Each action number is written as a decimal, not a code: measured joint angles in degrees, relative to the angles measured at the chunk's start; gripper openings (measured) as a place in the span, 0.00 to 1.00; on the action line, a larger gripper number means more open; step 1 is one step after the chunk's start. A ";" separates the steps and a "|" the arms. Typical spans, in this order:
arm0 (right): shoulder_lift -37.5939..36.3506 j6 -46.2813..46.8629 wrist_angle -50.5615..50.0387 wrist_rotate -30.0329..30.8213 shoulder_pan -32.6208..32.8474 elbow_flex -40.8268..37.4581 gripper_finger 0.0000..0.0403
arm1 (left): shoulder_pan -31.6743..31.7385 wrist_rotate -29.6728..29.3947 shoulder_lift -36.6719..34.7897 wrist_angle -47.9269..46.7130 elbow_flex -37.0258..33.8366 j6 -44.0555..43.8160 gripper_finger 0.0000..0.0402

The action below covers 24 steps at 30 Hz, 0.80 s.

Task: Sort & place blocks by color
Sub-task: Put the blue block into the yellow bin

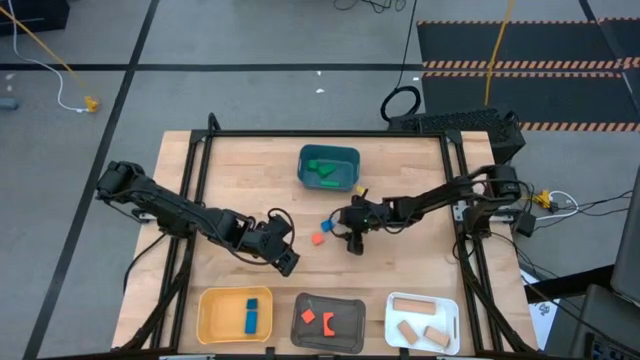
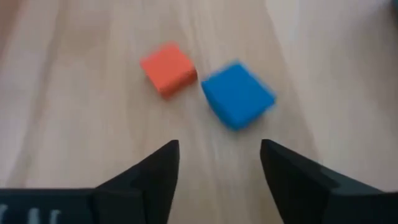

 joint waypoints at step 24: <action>3.75 -28.21 14.50 -0.56 -1.34 0.11 0.55 | 0.00 0.02 0.00 -0.11 0.00 1.90 0.52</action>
